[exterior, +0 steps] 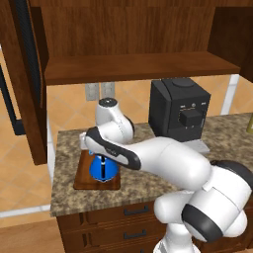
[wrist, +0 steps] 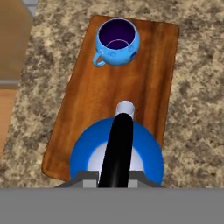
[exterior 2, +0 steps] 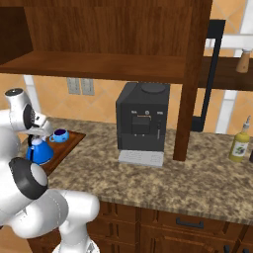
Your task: Pick the kettle from the counter and place it on the tray. Then pick the mug from the cabinet and place it on the tray. Then close the cabinet doors.
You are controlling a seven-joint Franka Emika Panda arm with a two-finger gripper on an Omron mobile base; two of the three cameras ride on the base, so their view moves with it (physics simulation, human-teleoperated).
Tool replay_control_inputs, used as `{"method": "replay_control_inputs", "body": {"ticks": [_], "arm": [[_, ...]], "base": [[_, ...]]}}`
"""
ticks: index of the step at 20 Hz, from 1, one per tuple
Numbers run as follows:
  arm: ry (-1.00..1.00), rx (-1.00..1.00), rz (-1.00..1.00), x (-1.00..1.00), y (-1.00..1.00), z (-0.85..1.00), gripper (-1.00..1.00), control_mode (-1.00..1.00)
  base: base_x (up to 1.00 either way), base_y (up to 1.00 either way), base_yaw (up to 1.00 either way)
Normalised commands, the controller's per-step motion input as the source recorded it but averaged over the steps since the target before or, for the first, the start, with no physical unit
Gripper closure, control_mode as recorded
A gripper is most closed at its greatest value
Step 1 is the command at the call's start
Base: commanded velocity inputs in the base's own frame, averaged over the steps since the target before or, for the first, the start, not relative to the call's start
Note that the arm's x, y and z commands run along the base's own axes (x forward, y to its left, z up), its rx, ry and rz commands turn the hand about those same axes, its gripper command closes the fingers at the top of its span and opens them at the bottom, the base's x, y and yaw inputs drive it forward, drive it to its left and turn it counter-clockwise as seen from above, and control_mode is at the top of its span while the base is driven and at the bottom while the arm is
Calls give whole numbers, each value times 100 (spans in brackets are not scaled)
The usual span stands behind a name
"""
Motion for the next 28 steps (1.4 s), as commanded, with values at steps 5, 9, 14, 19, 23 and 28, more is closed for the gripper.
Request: {"method": "replay_control_inputs", "body": {"ticks": [5, 9, 14, 19, 23, 28], "arm": [[0, 0, 0, 3, 0, -33, 100, -100], [0, 0, 0, 11, 0, -30, 100, -100], [0, 0, 0, 24, 1, -16, 100, -100], [0, 0, 0, 31, 3, -5, 100, -100], [0, 0, 0, 25, 5, -12, 100, -100], [0, 0, 0, 1, 3, -12, -100, -100]], "base": [[0, 0, 0], [0, 0, 0], [0, 0, 0], [0, 0, 0], [0, 0, 0], [0, 0, 0]]}}
